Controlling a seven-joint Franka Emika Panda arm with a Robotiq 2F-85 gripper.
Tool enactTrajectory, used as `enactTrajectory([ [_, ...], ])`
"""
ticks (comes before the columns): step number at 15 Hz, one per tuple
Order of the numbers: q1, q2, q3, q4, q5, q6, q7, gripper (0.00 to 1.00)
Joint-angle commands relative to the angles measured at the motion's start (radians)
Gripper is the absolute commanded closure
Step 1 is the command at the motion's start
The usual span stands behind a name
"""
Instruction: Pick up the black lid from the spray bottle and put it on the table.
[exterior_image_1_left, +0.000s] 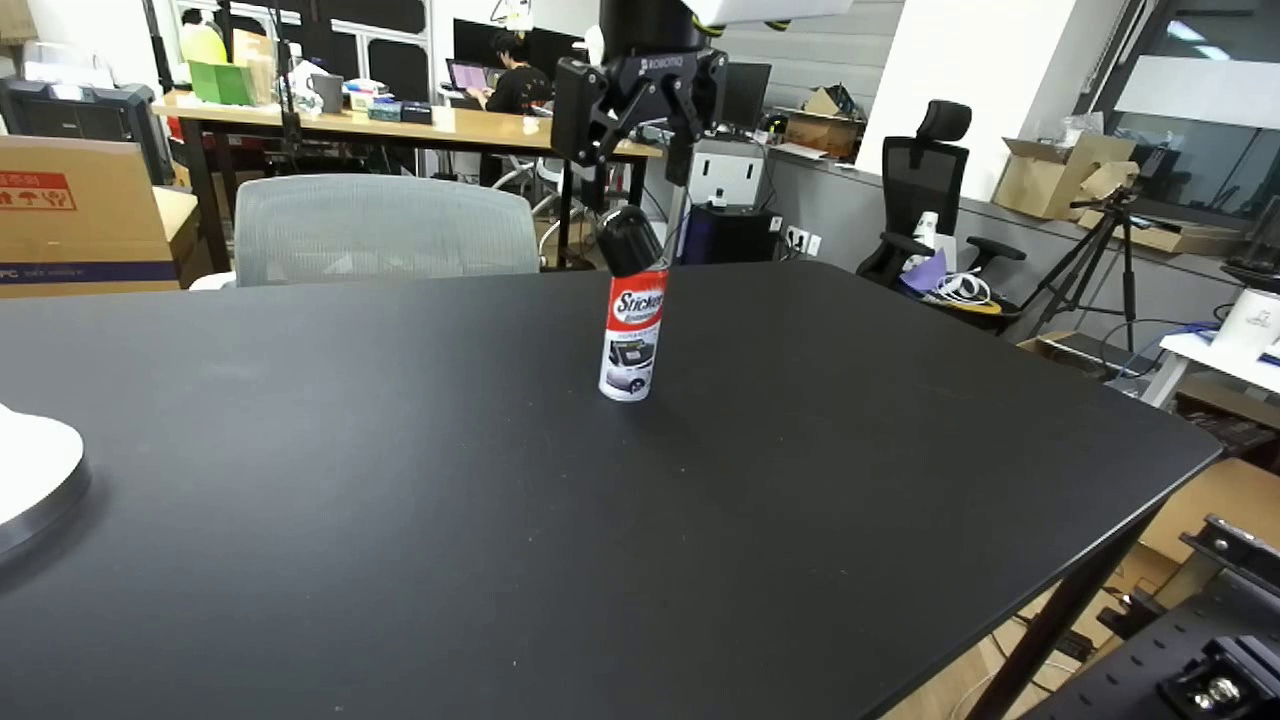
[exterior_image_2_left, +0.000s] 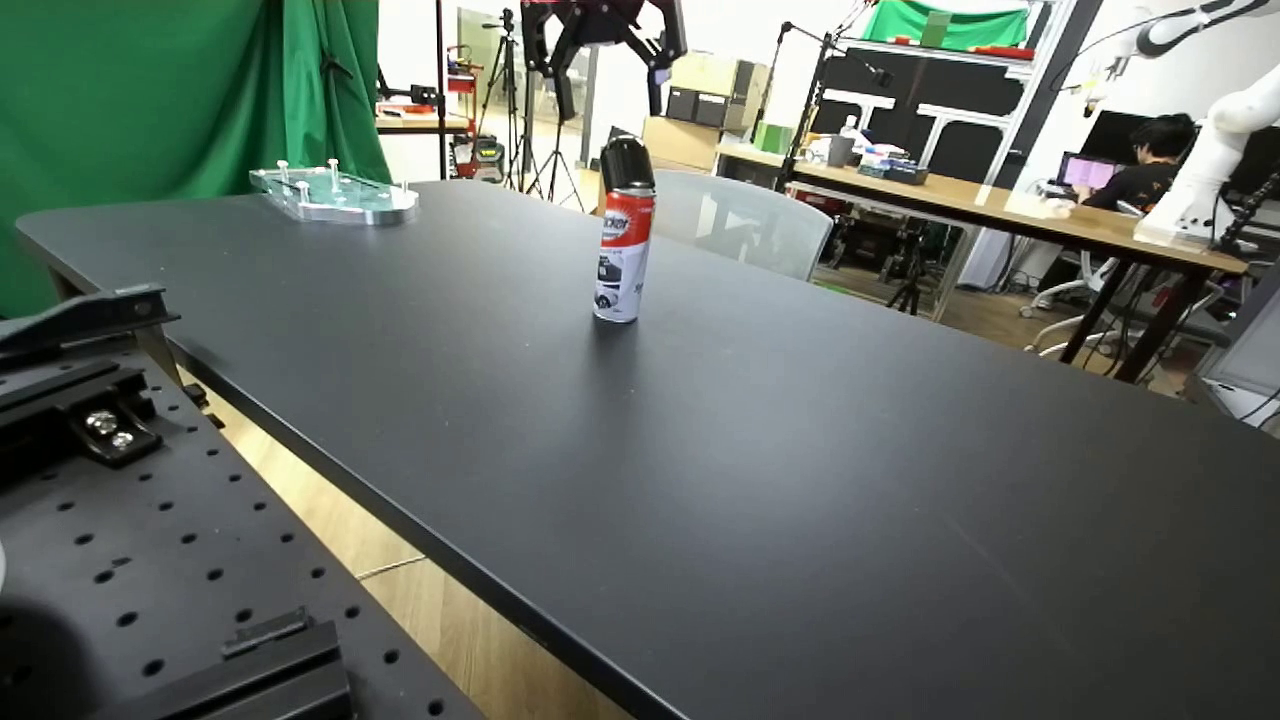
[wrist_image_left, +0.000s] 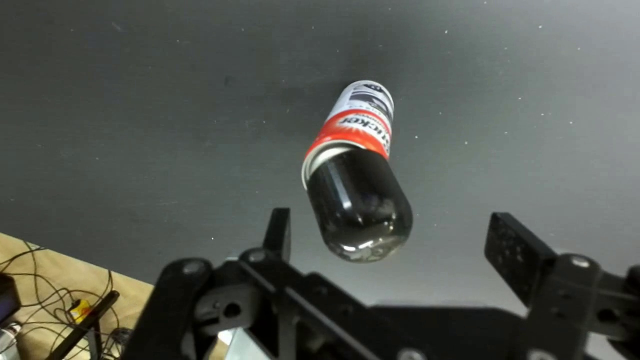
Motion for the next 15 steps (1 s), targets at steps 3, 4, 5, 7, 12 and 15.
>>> enactTrajectory([
  [3, 0.065, 0.04, -0.046, 0.063, -0.065, -0.012, 0.111, 0.0],
  [4, 0.069, 0.045, -0.054, 0.069, -0.079, -0.014, 0.128, 0.0],
  [5, 0.073, 0.051, -0.061, 0.072, -0.091, -0.012, 0.143, 0.0],
  [7, 0.079, 0.064, -0.074, 0.08, -0.111, -0.013, 0.168, 0.0],
  [12, 0.096, 0.105, -0.103, 0.096, -0.134, -0.014, 0.2, 0.0],
  [15, 0.109, 0.127, -0.119, 0.106, -0.131, -0.016, 0.2, 0.0],
])
